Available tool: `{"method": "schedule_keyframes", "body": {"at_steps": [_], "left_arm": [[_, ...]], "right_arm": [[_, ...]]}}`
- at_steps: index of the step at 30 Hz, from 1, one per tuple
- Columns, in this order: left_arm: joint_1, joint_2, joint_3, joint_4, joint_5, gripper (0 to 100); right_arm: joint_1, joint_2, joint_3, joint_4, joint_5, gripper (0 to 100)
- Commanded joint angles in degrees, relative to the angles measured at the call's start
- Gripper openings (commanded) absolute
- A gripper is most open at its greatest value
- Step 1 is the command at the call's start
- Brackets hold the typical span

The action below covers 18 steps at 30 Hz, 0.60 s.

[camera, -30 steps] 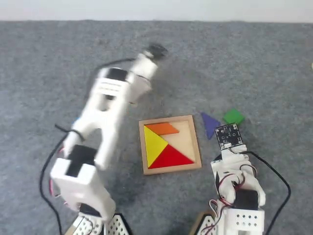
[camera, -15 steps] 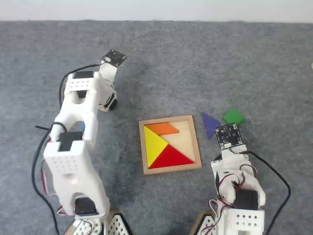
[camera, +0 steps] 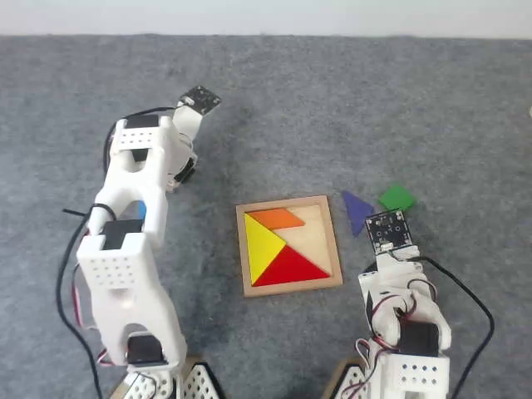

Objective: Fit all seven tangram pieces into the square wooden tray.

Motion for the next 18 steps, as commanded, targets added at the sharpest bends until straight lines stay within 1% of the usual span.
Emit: {"method": "schedule_keyframes", "body": {"at_steps": [1,4,9,12,18], "left_arm": [[-0.62,-0.7,-4.0,3.87,-0.62,12],[-0.7,-0.7,-7.69,8.09,-0.79,16],[-0.79,-0.7,-13.85,14.77,-5.36,18],[-1.23,-0.18,-14.81,16.09,-8.09,20],[-3.16,1.41,-14.64,16.09,-15.47,21]], "right_arm": [[0.48,-0.92,0.88,-0.22,0.62,0.9],[0.48,-0.92,0.88,-0.22,0.62,0.9],[0.48,-0.92,0.88,-0.22,0.62,0.9],[0.57,-0.92,0.88,-0.22,0.62,0.9],[0.57,-0.92,0.88,-0.22,0.62,0.9]]}}
